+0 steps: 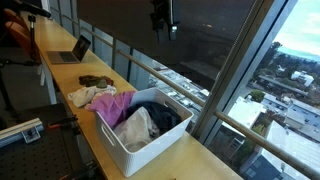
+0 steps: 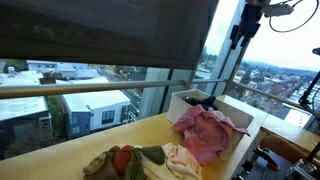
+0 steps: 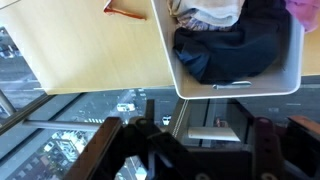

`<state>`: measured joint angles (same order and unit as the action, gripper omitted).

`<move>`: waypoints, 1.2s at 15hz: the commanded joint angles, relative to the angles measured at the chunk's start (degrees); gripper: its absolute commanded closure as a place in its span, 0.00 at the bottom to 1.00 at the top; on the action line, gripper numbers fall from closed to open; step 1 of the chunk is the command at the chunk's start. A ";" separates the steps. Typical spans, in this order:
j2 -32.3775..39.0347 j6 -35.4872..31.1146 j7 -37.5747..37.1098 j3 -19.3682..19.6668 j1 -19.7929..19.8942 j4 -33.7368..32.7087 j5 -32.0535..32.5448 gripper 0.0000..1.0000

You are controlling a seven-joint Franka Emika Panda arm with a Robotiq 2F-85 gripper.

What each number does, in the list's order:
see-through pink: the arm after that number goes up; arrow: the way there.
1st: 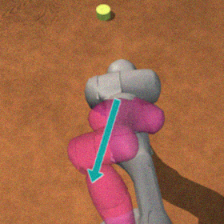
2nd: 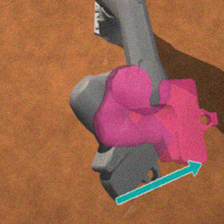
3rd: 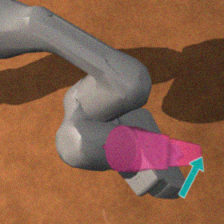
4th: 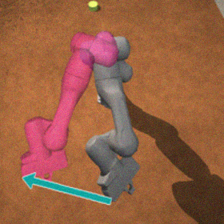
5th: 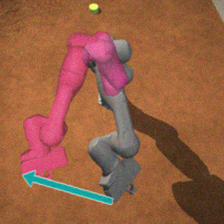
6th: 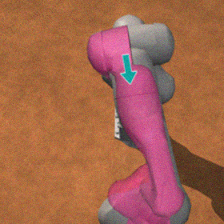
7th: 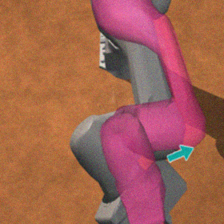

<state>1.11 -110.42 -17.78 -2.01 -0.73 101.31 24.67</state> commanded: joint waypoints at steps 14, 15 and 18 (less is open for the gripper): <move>10.12 -15.04 -14.33 -7.97 -12.55 24.08 1.69 0.00; 10.99 -14.49 -14.56 -7.71 -13.08 24.07 1.57 0.00; 12.88 -13.33 -14.82 -6.98 -14.30 23.95 1.40 0.00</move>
<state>13.11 -126.41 -31.54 -10.36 -12.94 126.14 25.19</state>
